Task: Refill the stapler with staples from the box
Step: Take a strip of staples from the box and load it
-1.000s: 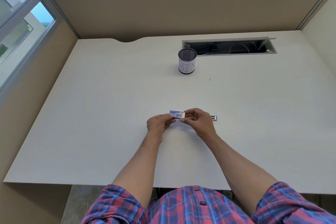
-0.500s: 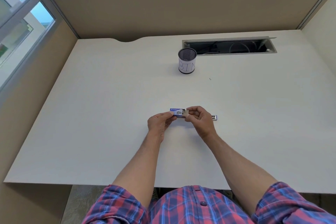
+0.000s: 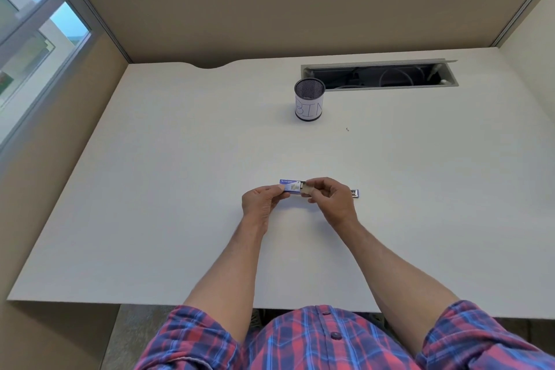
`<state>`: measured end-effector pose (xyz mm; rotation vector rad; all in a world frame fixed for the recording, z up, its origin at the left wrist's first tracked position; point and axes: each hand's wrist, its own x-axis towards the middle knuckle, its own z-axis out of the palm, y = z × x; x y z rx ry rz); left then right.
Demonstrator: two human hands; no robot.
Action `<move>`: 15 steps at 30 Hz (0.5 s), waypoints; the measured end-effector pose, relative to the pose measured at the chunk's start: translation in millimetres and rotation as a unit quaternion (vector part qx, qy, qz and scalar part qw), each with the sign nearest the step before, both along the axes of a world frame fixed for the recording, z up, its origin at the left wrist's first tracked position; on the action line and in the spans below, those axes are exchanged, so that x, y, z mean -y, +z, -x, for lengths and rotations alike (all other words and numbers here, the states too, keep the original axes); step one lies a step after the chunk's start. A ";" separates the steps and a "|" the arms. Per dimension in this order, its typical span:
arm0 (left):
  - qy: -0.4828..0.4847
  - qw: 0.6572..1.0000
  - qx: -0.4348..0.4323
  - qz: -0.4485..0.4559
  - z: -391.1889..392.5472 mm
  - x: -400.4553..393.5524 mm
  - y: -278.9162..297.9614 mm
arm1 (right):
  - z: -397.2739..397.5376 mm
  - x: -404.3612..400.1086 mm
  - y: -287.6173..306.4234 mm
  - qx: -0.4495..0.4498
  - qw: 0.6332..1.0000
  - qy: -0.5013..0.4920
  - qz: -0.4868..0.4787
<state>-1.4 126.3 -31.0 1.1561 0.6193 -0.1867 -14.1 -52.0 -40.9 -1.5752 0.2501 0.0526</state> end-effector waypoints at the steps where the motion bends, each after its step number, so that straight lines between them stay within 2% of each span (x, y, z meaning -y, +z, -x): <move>1: -0.003 1.000 0.003 -0.004 -0.2 -0.2 -0.4 | -0.1 0.0 0.4 0.000 1.000 -0.001 0.003; 15: -0.035 0.998 0.020 -0.049 -0.7 3.3 3.7 | -3.5 -5.4 11.2 0.027 0.997 -0.033 0.060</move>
